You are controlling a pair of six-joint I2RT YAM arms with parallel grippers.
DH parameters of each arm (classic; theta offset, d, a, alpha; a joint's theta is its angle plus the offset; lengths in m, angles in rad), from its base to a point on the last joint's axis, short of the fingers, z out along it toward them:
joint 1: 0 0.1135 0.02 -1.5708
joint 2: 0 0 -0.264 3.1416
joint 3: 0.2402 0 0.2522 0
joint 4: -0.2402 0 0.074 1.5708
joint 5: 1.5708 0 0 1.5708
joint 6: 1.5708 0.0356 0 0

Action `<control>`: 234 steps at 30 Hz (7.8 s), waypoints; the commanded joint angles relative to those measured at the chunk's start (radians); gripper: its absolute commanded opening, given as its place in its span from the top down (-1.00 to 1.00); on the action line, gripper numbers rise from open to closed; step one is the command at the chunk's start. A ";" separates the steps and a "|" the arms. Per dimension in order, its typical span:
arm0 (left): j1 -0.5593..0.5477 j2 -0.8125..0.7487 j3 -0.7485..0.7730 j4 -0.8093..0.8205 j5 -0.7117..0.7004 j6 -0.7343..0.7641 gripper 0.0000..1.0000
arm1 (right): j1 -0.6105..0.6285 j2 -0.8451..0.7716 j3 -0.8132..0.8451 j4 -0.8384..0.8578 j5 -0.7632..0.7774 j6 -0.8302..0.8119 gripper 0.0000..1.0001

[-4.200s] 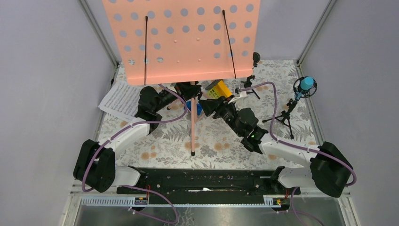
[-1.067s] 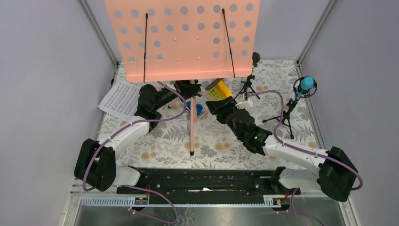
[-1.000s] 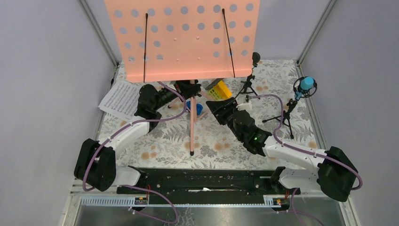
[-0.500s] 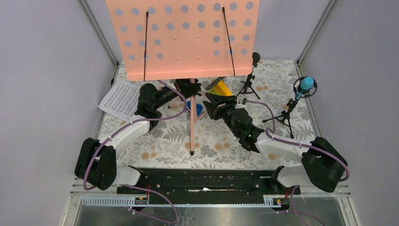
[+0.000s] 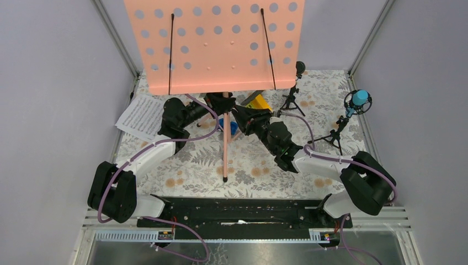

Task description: Pack up the instrument practice props

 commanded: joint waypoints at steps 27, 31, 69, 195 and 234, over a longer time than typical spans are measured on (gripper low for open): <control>0.004 0.027 0.008 -0.172 0.019 -0.024 1.00 | 0.007 0.048 0.153 -0.196 -0.433 -1.527 1.00; 0.004 0.025 0.008 -0.169 0.018 -0.025 1.00 | 0.045 -0.018 0.065 -0.133 -0.391 -1.849 1.00; 0.044 0.029 0.009 -0.123 0.044 -0.088 1.00 | 0.453 -0.152 -0.068 -0.149 0.559 -2.305 -0.57; 0.054 0.057 0.025 -0.133 0.054 -0.133 1.00 | 0.367 -0.439 -0.131 0.011 0.222 -2.219 -0.16; 0.054 0.033 0.029 -0.184 0.029 -0.100 1.00 | -0.041 -0.005 0.001 0.252 -0.255 -0.303 0.03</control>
